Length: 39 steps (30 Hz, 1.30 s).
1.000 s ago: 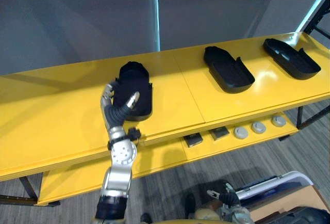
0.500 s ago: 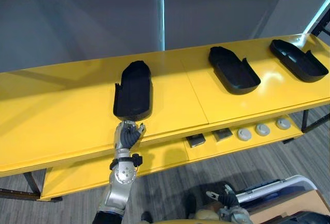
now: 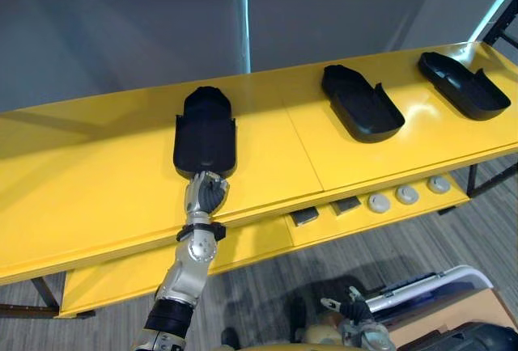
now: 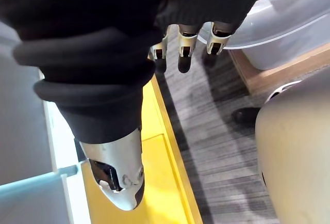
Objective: Walk over and take plastic housings, then place them on the shelf
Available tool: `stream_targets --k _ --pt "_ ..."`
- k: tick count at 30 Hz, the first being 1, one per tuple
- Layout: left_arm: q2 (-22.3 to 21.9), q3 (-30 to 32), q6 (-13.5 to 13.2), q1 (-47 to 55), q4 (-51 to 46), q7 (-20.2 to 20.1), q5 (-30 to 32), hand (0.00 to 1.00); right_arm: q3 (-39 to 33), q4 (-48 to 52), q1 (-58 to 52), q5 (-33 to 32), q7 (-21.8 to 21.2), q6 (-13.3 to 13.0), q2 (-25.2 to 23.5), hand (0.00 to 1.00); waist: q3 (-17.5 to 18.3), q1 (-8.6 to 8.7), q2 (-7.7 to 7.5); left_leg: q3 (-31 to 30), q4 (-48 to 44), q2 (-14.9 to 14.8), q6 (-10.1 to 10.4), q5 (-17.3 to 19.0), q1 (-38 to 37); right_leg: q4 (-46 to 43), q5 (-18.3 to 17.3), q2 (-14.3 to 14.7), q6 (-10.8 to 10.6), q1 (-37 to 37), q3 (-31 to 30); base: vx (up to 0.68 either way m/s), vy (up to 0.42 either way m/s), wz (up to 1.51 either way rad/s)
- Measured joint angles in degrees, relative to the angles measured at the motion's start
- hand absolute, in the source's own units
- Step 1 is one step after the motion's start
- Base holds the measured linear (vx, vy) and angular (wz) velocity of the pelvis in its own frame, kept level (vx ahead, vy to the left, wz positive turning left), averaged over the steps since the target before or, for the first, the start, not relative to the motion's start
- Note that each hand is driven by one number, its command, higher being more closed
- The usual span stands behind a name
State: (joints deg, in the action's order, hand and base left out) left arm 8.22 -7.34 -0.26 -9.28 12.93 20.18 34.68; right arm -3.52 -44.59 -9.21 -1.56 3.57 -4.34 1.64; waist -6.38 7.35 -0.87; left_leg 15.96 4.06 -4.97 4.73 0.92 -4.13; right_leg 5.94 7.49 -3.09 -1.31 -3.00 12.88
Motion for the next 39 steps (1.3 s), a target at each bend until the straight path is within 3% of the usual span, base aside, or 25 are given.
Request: stream_targets --k 6,11,14,17,19,23,26,28,31,35,36,39 --pt "0.02 -0.10 0.05 -1.05 0.27 0.00 0.00 1.00 -0.01 0.16 0.33 0.03 0.04 0.00 -0.02 0.00 -0.05 1.20 0.08 0.14 0.05 0.00 -0.03 0.02 0.30 -0.02 0.00 0.01 0.00 -0.34 -0.09 0.00 0.000 -0.01" --pt "-0.12 -1.66 -0.06 -0.62 -0.82 0.01 -0.51 1.00 -0.08 0.29 0.33 -0.01 0.09 0.00 -0.04 0.00 -0.18 1.15 0.30 0.08 0.01 0.02 -0.09 0.04 0.27 -0.03 0.01 -0.03 0.00 -0.21 0.08 0.00 -0.001 0.01" --pt "-0.22 -2.29 -0.89 2.01 -8.65 -0.01 -2.53 1.00 -0.19 0.36 0.51 -0.10 0.16 -0.02 -0.05 0.00 -0.37 1.19 0.61 -0.42 -0.01 0.02 -0.11 0.03 0.18 -0.19 0.01 -0.09 0.00 0.15 0.66 -0.01 -0.003 0.08" --pt "-0.25 -1.98 -3.89 4.74 -20.51 0.07 -5.53 1.00 -0.85 0.00 0.61 -0.12 0.21 -0.10 0.07 0.00 -0.60 0.86 1.14 -1.59 -0.25 0.05 -0.18 0.10 -0.10 -0.21 -0.16 -0.25 -0.18 1.14 1.17 -0.01 0.004 0.17" --pt "-0.22 -0.45 -6.33 5.78 -26.95 0.75 -7.43 1.00 -1.05 -1.01 0.78 -0.17 0.26 -0.20 0.24 0.00 -0.60 -0.43 1.20 -1.77 -0.42 0.05 -0.22 0.14 -0.06 -0.21 -0.18 -0.28 -0.19 1.33 1.23 -0.03 0.005 0.11" --pt "-1.49 11.88 -11.43 7.45 -36.07 5.40 -15.44 1.00 -1.11 -2.35 1.11 -0.20 0.63 -0.17 1.82 0.00 -0.57 -1.88 1.83 -3.52 -0.62 0.14 -0.44 0.26 0.53 -0.23 -0.41 -0.53 -0.22 2.19 2.89 -0.03 0.005 0.21" --pt "-3.49 25.01 -12.90 9.65 -36.23 10.12 -22.67 1.00 -1.65 -3.91 1.53 -0.18 1.47 -0.03 2.73 0.00 -0.37 -2.38 2.15 -5.59 -1.02 0.15 -0.40 0.22 0.28 -0.23 -1.02 -0.67 -0.27 3.72 4.72 0.01 0.005 0.34" --pt "-4.01 33.10 -13.78 12.21 -32.83 13.12 -27.83 1.00 -3.42 -4.11 1.31 -0.18 1.72 0.45 2.90 0.00 -0.22 -4.00 2.35 -6.30 -0.96 0.15 -0.40 0.20 0.54 -0.24 -1.13 -0.69 -0.22 3.90 5.39 0.01 0.007 0.20" --pt "-4.14 38.41 -13.60 15.86 -25.40 13.76 -33.09 1.00 -4.31 -3.94 1.34 -0.13 1.74 0.60 3.28 0.00 -0.14 -5.15 2.33 -7.15 -0.93 0.16 -0.42 0.19 0.30 -0.24 -1.36 -0.70 -0.25 4.64 6.17 0.01 0.006 0.16" --pt "-4.00 40.71 -9.20 22.37 -9.07 10.78 -36.90 1.00 -4.81 -2.30 1.98 -0.08 1.72 0.89 3.19 0.00 0.44 -5.62 1.73 -7.49 -0.47 0.20 -0.71 -0.17 -0.70 -0.24 -1.48 -0.71 -0.28 5.45 6.49 0.01 0.006 0.06" --pt "-4.09 40.40 -7.22 23.34 -3.65 8.63 -36.53 0.00 -4.55 -1.28 1.90 -0.04 1.63 0.93 3.03 0.00 0.73 -5.83 1.36 -7.31 -0.42 0.22 -0.70 -0.17 -0.83 -0.24 -1.51 -0.77 -0.31 5.53 6.46 0.00 0.000 0.00" --pt "-4.11 38.68 -4.48 24.09 8.98 5.50 -36.21 0.00 -4.45 -0.77 2.17 -0.03 1.52 0.93 2.56 0.00 1.34 -6.21 0.46 -6.96 -0.26 0.22 -0.66 -0.16 -1.09 -0.23 -1.59 -0.83 -0.37 5.63 6.32 -0.01 0.004 -0.01"
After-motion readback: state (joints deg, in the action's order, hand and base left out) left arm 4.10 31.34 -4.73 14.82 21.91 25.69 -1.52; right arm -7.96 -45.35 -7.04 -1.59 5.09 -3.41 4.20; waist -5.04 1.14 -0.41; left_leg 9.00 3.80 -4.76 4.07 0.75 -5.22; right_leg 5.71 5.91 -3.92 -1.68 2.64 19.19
